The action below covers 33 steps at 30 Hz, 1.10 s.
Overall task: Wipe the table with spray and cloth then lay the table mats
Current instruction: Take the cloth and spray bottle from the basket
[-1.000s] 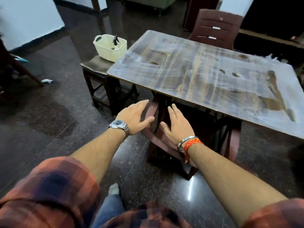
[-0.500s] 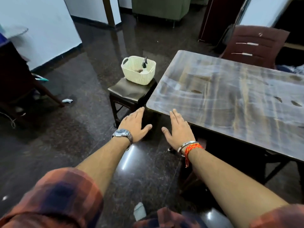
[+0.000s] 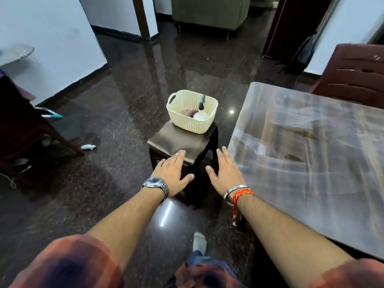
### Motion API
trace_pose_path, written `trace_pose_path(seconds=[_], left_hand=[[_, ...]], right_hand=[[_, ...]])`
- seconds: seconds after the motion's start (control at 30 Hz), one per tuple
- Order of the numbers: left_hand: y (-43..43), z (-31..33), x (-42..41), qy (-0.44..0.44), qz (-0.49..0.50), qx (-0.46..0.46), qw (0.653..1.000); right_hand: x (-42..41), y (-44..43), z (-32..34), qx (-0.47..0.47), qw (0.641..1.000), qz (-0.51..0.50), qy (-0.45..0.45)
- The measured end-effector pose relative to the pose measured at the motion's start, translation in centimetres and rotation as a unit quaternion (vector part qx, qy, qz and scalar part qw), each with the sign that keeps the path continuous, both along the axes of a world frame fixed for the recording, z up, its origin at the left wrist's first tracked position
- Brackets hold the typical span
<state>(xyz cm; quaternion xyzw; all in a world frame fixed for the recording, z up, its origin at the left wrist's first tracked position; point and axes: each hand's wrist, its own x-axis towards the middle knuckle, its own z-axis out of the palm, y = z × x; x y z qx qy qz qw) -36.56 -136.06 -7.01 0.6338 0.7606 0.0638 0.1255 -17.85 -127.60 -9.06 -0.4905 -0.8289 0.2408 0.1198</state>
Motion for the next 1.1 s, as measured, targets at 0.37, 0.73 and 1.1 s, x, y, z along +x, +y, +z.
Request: trace_pose_path(seconds=[0.37, 0.73, 1.1], left_hand=[[16.3, -2.0, -12.4, 0.028, -0.019, -0.075, 0.997], [35.8, -7.6, -20.7, 0.017, -0.131, -0.135, 0.982], [46.9, -15.3, -22.8, 0.016, -0.148, -0.281, 0.948]], right_hand=[[-11.8, 15.5, -0.8, -0.074, 0.994, -0.072, 0.031], [-21.2, 29.3, -4.1, -0.133, 0.972, -0.195, 0.012], [-26.0, 37.2, -10.2, -0.223, 0.944, -0.243, 0.002]])
